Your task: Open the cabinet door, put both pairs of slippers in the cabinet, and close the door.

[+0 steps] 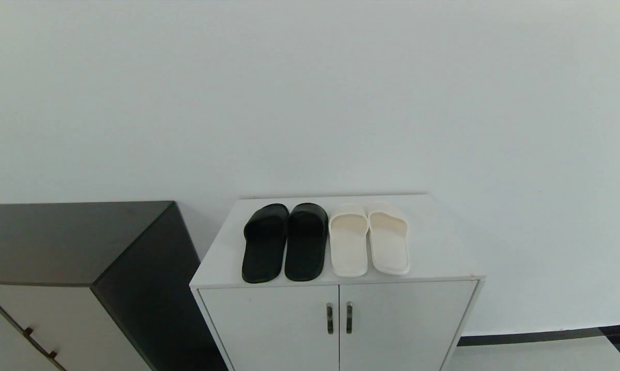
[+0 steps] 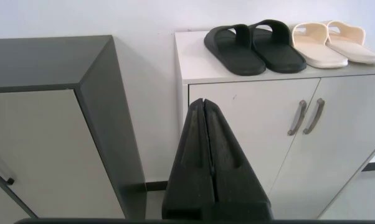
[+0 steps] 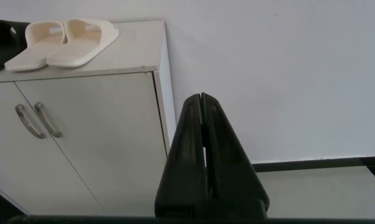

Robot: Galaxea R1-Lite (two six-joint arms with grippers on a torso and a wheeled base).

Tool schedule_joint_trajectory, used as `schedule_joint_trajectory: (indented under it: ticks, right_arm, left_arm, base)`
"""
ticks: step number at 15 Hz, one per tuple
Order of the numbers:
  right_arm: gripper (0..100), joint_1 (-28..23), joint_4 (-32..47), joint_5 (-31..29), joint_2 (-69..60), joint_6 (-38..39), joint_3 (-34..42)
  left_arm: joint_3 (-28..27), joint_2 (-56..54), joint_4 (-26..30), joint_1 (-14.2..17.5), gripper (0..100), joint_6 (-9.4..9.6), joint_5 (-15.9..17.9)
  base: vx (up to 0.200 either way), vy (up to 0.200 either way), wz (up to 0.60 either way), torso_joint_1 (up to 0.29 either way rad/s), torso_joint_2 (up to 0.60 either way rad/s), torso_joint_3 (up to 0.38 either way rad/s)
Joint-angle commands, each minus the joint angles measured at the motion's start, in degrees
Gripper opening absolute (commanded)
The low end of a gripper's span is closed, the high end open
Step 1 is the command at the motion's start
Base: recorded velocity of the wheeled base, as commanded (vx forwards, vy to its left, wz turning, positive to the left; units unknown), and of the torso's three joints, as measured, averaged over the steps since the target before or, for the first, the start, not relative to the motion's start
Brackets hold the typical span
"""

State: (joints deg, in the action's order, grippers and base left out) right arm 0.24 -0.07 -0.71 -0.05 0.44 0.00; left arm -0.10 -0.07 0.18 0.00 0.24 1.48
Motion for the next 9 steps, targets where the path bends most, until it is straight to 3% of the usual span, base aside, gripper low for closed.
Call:
schedule_joint_trajectory:
  ticks: [1, 5, 6, 9]
  right_arm:
    - [0, 0.0, 0.0, 0.0, 0.0, 0.0, 0.0]
    - [0, 0.0, 0.0, 0.0, 0.0, 0.0, 0.0]
    - [100, 0.0, 0.0, 0.0, 0.0, 0.0, 0.0]
    - [100, 0.0, 0.0, 0.0, 0.0, -0.2, 0.0]
  left_arm:
    - [0.0, 0.1, 0.0, 0.0, 0, 0.02, -0.1]
    - [0.0, 0.1, 0.0, 0.0, 0, 0.02, -0.1]
    - [0.0, 0.1, 0.0, 0.0, 0, 0.02, 0.0]
    - [0.0, 0.1, 0.0, 0.0, 0, 0.02, 0.0]
  base:
    - [0.000, 0.000, 0.00, 0.000, 0.00, 0.000]
    - [0.000, 0.000, 0.00, 0.000, 0.00, 0.000]
    - [0.000, 0.000, 0.00, 0.000, 0.00, 0.000]
    - [0.000, 0.000, 0.00, 0.000, 0.00, 0.000]
